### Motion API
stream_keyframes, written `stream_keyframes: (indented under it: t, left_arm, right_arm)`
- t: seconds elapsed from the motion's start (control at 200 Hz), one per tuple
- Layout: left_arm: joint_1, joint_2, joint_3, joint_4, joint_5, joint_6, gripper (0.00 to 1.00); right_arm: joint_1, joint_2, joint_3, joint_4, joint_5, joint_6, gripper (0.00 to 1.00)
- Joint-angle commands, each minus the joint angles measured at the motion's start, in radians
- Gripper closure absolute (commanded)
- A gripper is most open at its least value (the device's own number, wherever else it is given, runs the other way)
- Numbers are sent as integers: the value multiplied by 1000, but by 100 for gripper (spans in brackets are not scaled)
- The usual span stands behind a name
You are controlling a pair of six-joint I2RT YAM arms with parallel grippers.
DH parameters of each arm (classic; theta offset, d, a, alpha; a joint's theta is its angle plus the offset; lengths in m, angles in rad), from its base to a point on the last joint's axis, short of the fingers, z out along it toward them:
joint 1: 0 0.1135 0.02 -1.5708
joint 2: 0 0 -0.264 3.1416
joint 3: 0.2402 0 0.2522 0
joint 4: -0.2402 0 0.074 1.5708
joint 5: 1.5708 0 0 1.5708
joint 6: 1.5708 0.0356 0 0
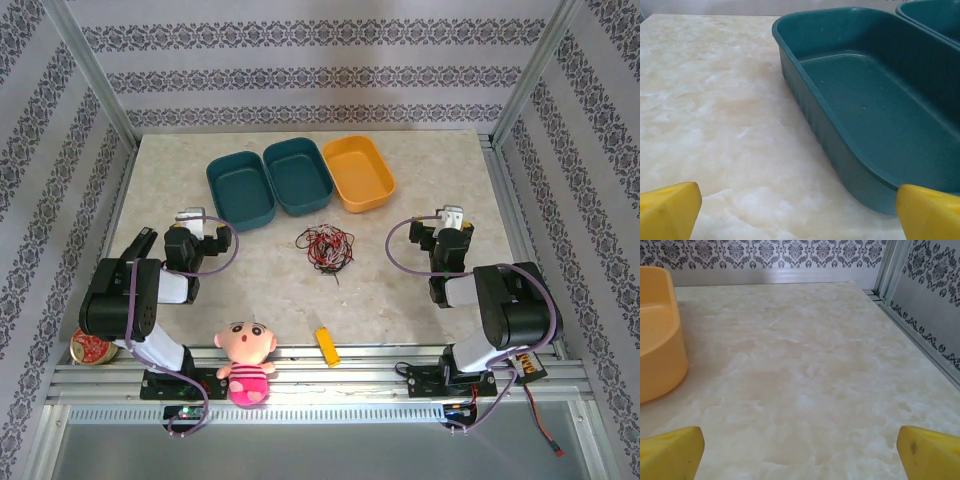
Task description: Untangle the cables
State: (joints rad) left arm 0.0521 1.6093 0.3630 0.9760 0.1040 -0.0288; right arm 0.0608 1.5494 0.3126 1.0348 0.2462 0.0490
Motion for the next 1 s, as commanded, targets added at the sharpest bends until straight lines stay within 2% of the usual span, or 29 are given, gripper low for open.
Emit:
stream_keyframes:
  t: [0.0,0.56,0.715,0.994]
  left_arm:
    - [-10,-19,17,-18,13,15,1]
    - [-9,-19,19,-22,11,14,1]
    - [-10,-19,24,-30,59,30,1]
    - [-10,-18,24,-30,59,30,1]
  right_arm:
    - [-6,-4,20,2,-1,6,2]
    - [-6,-3,20,2,-2,5,2]
    - [-6,-4,20,2,-2,5,2]
    - [-6,-3,20,2,-2,6,2]
